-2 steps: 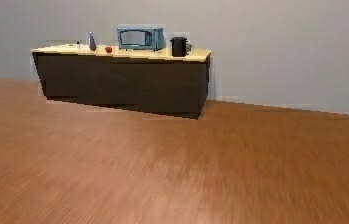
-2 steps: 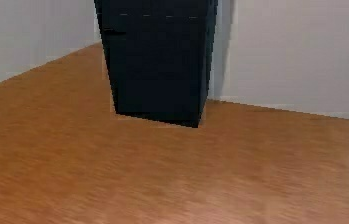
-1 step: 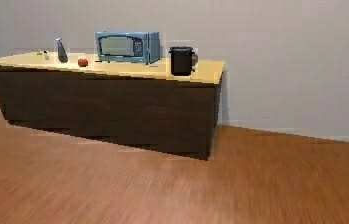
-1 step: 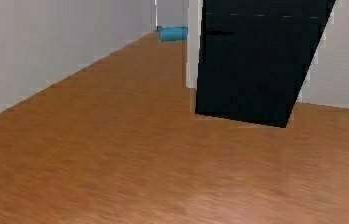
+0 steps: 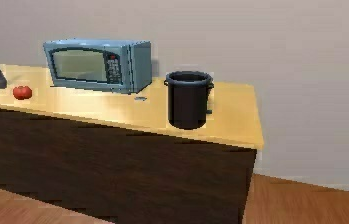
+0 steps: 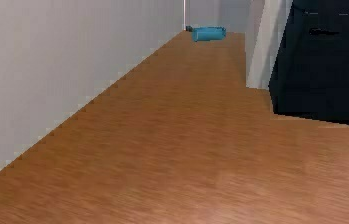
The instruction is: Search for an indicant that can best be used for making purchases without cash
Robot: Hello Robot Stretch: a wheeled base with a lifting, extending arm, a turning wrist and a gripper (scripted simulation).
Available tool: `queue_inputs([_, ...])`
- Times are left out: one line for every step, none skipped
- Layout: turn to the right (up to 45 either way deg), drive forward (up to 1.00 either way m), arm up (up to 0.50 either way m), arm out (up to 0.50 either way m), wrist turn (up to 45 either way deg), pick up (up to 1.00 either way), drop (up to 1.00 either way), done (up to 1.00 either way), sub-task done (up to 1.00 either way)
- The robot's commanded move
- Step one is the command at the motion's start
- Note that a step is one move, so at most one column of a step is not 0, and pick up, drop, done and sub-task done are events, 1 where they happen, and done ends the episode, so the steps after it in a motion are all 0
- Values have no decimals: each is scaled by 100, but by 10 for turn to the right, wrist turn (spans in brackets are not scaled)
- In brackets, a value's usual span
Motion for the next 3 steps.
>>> queue_inputs([0, 25, 0, 0, 0, 0, 0, 0, 0])
queue_inputs([-90, 0, 0, 0, 0, 0, 0, 0, 0])
queue_inputs([0, 100, 0, 0, 0, 0, 0, 0, 0])
